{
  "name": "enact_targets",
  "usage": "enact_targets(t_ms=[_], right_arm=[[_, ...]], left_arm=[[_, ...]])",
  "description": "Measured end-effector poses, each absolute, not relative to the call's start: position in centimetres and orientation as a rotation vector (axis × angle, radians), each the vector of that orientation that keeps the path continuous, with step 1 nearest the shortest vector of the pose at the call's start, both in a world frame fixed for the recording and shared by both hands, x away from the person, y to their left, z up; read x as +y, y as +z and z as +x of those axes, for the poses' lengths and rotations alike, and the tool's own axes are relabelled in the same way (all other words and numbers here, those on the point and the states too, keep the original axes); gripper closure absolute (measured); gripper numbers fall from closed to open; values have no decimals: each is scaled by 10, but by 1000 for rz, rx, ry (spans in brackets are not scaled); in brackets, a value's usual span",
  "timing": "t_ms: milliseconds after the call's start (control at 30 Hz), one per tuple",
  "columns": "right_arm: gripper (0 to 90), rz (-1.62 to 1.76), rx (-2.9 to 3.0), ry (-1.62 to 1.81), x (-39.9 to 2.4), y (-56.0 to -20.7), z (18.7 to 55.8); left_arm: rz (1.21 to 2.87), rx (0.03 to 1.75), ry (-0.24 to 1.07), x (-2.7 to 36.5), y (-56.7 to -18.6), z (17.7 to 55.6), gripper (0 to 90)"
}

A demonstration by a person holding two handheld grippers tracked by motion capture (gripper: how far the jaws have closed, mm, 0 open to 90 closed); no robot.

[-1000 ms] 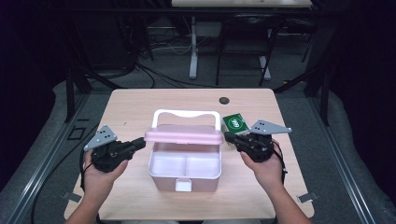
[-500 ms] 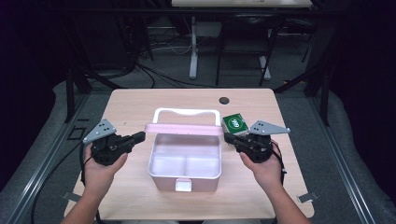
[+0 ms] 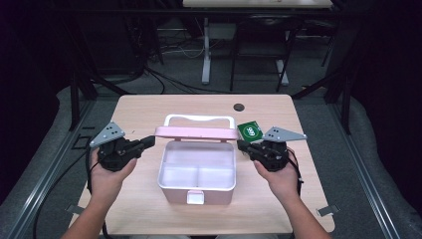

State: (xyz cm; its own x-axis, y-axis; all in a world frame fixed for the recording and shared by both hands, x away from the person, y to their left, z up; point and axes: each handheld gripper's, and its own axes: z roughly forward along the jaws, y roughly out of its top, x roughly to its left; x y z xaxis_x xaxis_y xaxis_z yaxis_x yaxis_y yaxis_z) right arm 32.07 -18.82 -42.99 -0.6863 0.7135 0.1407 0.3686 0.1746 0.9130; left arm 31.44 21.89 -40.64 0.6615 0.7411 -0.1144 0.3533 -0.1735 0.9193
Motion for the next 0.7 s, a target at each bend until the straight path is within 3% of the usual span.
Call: enact_targets(t_ms=[700], right_arm=[[888, 1049, 2132, 1487, -189, -431, 329]], left_arm=[[1781, 885, 441, 218, -403, 321, 900]])
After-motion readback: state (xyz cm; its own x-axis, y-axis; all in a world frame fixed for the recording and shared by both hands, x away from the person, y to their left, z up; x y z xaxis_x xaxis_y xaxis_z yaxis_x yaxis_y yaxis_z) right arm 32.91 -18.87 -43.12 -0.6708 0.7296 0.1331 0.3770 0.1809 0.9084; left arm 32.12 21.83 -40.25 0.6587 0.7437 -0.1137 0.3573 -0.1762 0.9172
